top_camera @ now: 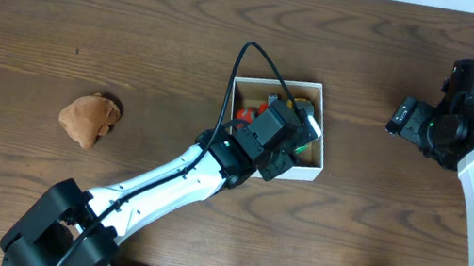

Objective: Pack container
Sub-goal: 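Carry the cube with the left gripper into the box and release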

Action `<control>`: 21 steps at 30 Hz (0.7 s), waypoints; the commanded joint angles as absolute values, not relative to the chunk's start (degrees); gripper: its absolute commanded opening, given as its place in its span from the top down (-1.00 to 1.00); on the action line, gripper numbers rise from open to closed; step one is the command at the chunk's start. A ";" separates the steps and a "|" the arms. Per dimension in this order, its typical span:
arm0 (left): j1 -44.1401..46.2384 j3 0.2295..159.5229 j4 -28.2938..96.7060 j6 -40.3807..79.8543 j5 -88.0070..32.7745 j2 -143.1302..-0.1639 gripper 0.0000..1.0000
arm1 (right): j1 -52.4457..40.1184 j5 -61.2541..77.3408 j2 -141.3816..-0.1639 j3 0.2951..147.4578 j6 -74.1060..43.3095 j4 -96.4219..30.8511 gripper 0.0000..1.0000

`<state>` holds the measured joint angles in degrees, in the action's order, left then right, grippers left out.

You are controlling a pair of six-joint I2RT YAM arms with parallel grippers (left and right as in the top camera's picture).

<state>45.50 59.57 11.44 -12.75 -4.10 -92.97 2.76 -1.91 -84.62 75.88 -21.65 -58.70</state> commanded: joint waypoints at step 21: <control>45.41 60.18 11.70 -13.89 -5.56 -95.70 0.66 | 2.98 -1.89 -84.77 75.57 -20.71 -59.00 -0.86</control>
<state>45.50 59.57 10.63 -13.39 -5.19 -95.39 2.76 -1.91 -84.62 75.88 -21.63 -58.92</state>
